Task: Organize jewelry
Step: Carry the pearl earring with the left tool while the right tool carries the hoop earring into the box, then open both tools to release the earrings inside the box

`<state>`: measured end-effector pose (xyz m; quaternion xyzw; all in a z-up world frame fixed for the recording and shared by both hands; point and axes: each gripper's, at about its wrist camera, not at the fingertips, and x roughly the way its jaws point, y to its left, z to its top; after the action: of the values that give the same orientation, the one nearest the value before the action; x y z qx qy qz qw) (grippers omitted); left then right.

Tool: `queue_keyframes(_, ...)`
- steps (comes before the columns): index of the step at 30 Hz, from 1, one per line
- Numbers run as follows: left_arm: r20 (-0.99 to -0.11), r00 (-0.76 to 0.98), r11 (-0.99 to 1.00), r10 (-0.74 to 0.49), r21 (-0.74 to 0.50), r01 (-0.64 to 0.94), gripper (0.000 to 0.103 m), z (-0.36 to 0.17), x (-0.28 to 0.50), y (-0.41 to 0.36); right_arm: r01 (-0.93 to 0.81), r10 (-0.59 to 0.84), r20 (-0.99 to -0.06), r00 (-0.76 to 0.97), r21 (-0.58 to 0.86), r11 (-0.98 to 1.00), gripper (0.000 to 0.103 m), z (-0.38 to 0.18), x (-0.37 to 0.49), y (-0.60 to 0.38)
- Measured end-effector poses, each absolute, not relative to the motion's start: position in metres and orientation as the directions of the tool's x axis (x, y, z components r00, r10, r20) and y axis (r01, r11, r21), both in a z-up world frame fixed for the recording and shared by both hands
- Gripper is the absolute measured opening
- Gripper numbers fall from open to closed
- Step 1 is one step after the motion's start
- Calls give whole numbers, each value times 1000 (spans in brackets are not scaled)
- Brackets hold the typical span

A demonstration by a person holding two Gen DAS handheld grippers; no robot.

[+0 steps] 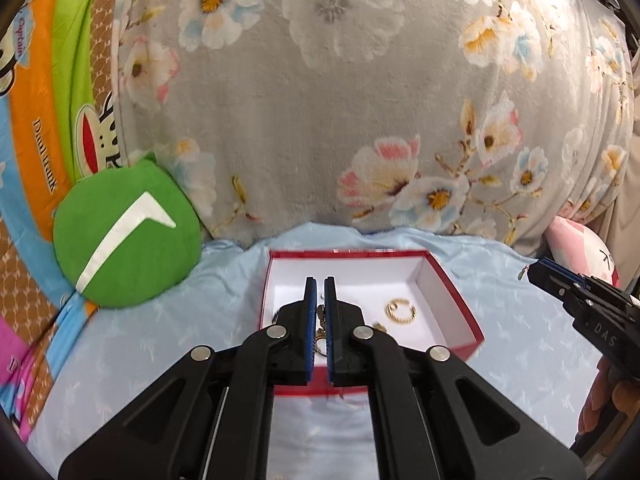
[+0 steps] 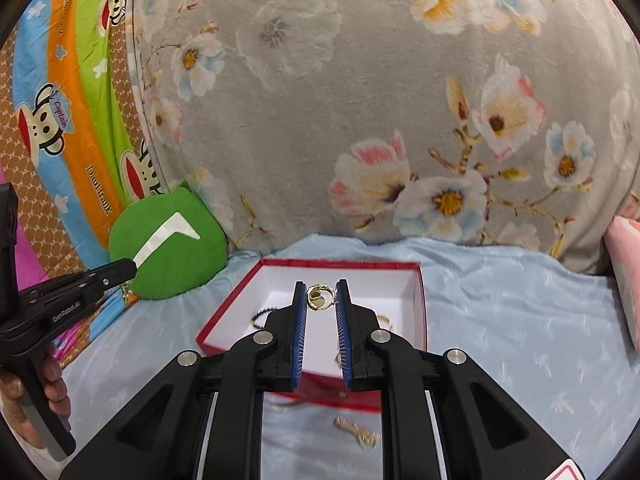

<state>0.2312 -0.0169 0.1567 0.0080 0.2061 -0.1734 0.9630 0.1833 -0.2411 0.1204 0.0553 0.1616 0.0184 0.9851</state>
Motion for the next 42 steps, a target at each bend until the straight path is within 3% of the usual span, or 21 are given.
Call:
queue_keyframes(16, -506, 827, 959, -246, -2, 284, 3, 115, 366, -62, -22, 111, -459, 882, 194, 981, 14, 76, 325, -258)
queue_keyframes(29, -590, 782, 957, -201, 52, 285, 3, 82, 441, -107, -24, 124, -568, 813, 179, 983, 14, 48, 411, -264)
queue_keyframes(36, -633, 746, 964, -206, 0, 266, 5, 65, 468, -113, -16, 110, -579, 808, 166, 986, 17, 36, 427, -265)
queue_keyframes(37, -639, 744, 966, -195, 3, 257, 9, 63, 470, -113, -14, 110, -579, 808, 168, 986, 17, 35, 427, -266)
queue_keyframes(40, -637, 749, 974, -180, -7, 229, 41, 58, 472, -110, -11, 112, -580, 807, 174, 985, 18, 33, 429, -267)
queue_keyframes(42, -630, 757, 975, -177, -7, 222, 42, 57, 471, -108, -12, 113, -578, 808, 175, 984, 18, 32, 429, -267)
